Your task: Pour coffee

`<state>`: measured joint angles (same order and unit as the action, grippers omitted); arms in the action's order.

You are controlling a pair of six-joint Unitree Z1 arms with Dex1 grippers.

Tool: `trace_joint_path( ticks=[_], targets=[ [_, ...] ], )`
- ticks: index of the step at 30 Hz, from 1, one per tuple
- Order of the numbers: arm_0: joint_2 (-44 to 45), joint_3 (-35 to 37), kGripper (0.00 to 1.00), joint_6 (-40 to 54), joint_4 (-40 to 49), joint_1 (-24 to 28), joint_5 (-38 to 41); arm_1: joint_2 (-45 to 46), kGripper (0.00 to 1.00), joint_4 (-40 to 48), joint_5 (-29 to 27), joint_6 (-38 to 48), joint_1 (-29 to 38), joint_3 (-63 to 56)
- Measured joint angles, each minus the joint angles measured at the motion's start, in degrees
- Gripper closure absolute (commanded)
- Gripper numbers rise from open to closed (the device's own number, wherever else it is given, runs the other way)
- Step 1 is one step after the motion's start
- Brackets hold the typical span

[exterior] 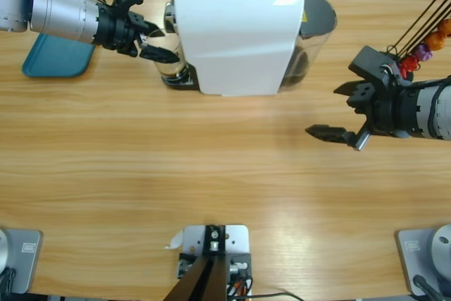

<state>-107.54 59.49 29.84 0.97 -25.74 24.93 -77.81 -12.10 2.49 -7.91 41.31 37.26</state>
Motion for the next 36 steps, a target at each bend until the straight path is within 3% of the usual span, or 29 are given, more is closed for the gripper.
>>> trace_joint_path(
  ticks=[3,21,36],
  targets=[
    [0.0,0.02,1.0,-0.75,0.01,0.0,-0.05,0.0,0.018,0.02,0.04,0.0,0.0,-0.01],
    [0.65,-0.47,1.0,-1.22,0.01,0.17,-0.02,-0.14,0.018,0.34,0.04,0.0,0.0,-0.33],
    [7.71,-2.64,1.0,-1.22,0.35,3.48,-3.38,-0.13,0.018,0.39,0.04,-0.06,0.0,-0.33]
  ],
)
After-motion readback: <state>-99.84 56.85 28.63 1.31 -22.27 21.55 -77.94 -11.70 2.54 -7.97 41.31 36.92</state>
